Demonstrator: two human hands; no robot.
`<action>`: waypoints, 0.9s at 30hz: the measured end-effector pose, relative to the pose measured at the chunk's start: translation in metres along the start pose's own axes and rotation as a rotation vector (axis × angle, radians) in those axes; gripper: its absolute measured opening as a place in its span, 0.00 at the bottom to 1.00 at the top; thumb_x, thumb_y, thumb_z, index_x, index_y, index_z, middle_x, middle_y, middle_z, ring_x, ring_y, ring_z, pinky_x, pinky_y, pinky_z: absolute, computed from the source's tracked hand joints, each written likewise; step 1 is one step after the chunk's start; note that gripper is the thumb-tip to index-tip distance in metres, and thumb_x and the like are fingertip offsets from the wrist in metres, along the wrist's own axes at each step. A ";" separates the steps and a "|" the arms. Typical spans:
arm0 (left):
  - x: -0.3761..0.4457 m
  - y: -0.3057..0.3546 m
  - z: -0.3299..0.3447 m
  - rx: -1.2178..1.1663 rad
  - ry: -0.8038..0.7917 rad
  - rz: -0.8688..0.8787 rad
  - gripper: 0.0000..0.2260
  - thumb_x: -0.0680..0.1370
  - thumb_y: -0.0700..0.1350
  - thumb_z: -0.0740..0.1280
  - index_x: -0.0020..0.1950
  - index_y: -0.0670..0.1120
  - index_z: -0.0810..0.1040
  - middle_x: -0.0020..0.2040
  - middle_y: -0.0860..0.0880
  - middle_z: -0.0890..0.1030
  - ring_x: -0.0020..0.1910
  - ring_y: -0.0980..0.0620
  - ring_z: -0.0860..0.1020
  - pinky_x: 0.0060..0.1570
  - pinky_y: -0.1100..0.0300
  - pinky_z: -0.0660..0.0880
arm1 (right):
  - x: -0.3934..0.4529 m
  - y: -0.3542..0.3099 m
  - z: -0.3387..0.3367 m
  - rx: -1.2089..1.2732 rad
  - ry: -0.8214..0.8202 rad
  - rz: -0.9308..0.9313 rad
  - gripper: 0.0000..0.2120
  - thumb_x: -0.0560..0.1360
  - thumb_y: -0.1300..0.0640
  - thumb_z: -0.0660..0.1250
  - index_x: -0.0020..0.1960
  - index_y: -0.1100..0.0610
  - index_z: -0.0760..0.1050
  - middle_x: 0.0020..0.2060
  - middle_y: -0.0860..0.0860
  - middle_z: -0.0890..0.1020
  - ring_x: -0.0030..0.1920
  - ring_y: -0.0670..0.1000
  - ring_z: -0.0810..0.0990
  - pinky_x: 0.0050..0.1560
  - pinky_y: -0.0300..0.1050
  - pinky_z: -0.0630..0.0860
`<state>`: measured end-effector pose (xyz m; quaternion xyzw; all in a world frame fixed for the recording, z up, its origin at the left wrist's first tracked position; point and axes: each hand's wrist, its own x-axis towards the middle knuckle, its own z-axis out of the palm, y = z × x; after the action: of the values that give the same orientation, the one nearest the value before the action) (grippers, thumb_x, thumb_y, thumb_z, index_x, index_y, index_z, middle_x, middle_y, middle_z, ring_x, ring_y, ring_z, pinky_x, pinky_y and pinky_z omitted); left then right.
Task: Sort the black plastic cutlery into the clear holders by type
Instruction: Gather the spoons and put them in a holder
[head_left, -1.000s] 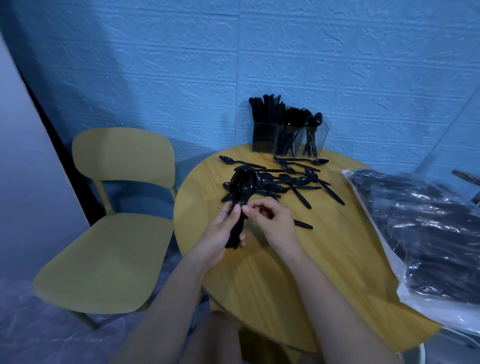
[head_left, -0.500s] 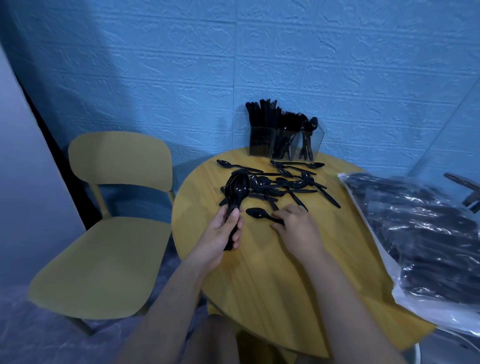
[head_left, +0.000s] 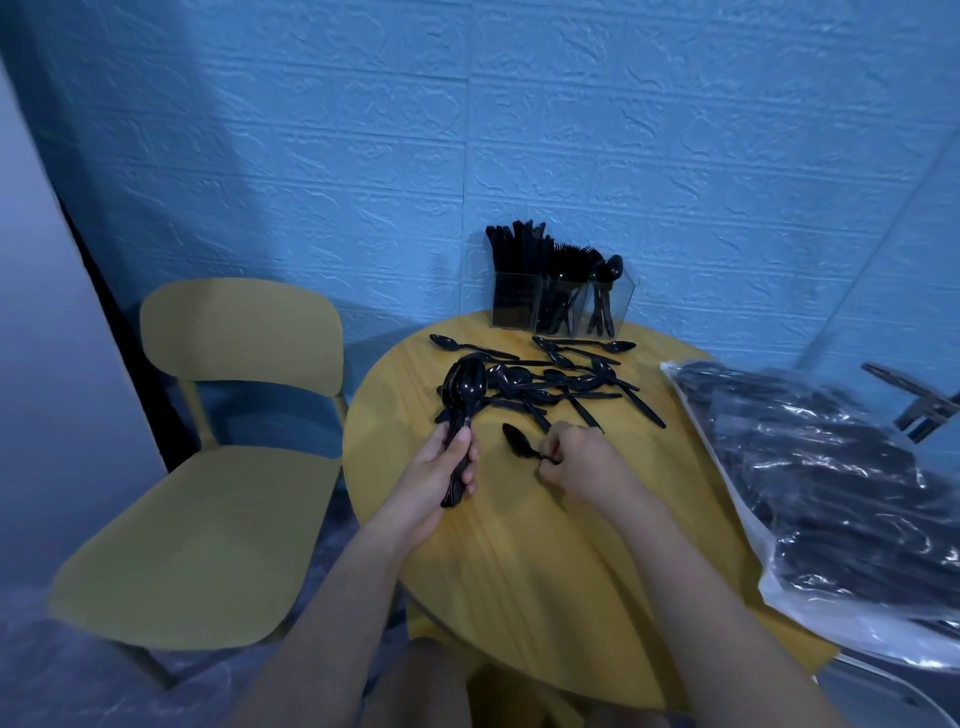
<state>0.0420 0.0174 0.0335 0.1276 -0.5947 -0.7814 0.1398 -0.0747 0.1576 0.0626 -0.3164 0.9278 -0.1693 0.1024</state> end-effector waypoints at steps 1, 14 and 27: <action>0.000 0.001 0.000 0.015 -0.003 -0.005 0.06 0.82 0.45 0.57 0.49 0.44 0.69 0.37 0.51 0.70 0.30 0.57 0.67 0.31 0.63 0.69 | -0.001 0.001 -0.003 0.080 0.027 0.012 0.05 0.75 0.59 0.67 0.50 0.55 0.74 0.46 0.51 0.77 0.44 0.50 0.77 0.44 0.42 0.75; -0.004 0.015 0.042 0.096 -0.044 -0.024 0.08 0.83 0.46 0.56 0.60 0.46 0.70 0.42 0.50 0.82 0.39 0.51 0.82 0.38 0.54 0.78 | -0.027 -0.022 -0.035 0.869 0.216 -0.076 0.06 0.75 0.64 0.66 0.42 0.57 0.71 0.35 0.55 0.78 0.27 0.48 0.78 0.32 0.40 0.76; -0.016 0.024 0.067 0.181 -0.137 0.108 0.12 0.82 0.50 0.57 0.57 0.42 0.67 0.35 0.50 0.71 0.25 0.56 0.67 0.24 0.60 0.71 | -0.034 -0.019 -0.040 0.817 0.218 -0.135 0.06 0.74 0.56 0.70 0.40 0.56 0.75 0.31 0.48 0.77 0.27 0.45 0.73 0.32 0.37 0.71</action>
<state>0.0342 0.0773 0.0741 0.0539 -0.6768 -0.7228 0.1288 -0.0492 0.1745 0.1092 -0.2901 0.7670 -0.5618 0.1095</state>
